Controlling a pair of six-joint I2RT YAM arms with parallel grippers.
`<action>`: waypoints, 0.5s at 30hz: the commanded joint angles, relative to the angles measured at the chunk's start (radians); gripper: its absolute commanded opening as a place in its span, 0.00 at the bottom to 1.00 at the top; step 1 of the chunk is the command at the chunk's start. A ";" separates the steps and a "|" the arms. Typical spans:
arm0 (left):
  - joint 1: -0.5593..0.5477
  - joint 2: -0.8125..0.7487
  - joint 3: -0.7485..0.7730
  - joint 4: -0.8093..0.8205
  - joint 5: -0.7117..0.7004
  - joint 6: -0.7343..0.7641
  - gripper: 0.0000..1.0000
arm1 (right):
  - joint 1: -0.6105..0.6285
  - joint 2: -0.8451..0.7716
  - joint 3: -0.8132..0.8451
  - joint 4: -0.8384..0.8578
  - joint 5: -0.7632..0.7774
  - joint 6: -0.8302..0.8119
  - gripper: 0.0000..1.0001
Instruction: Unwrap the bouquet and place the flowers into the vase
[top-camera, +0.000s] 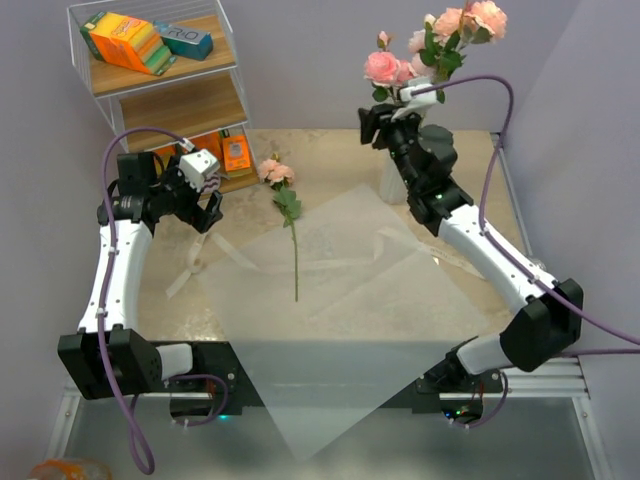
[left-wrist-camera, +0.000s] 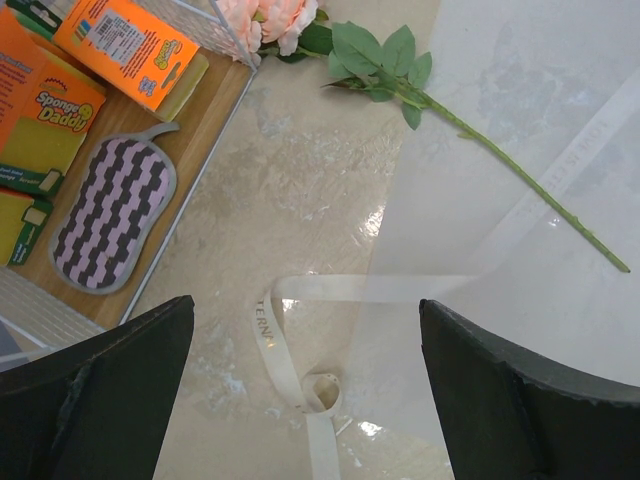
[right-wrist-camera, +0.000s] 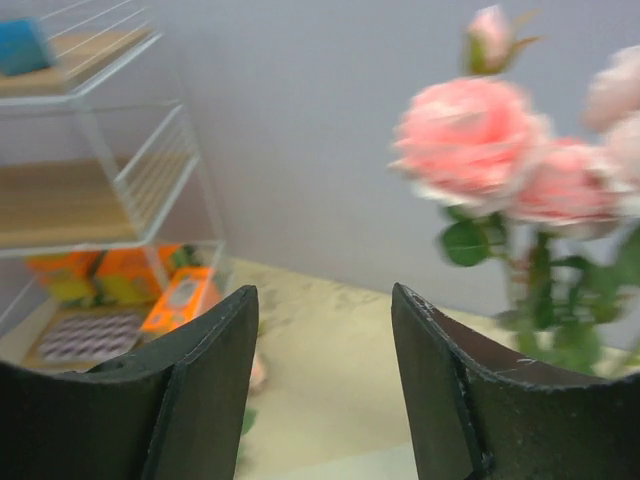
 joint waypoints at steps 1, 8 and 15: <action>0.007 -0.012 0.015 0.006 0.024 -0.001 0.99 | 0.093 0.023 0.037 -0.115 -0.134 -0.012 0.70; 0.007 -0.014 0.006 0.008 0.018 -0.010 1.00 | 0.214 0.198 0.080 -0.241 -0.059 0.081 0.81; 0.007 -0.018 0.011 0.031 0.021 -0.036 0.99 | 0.305 0.475 0.233 -0.417 0.081 0.166 0.87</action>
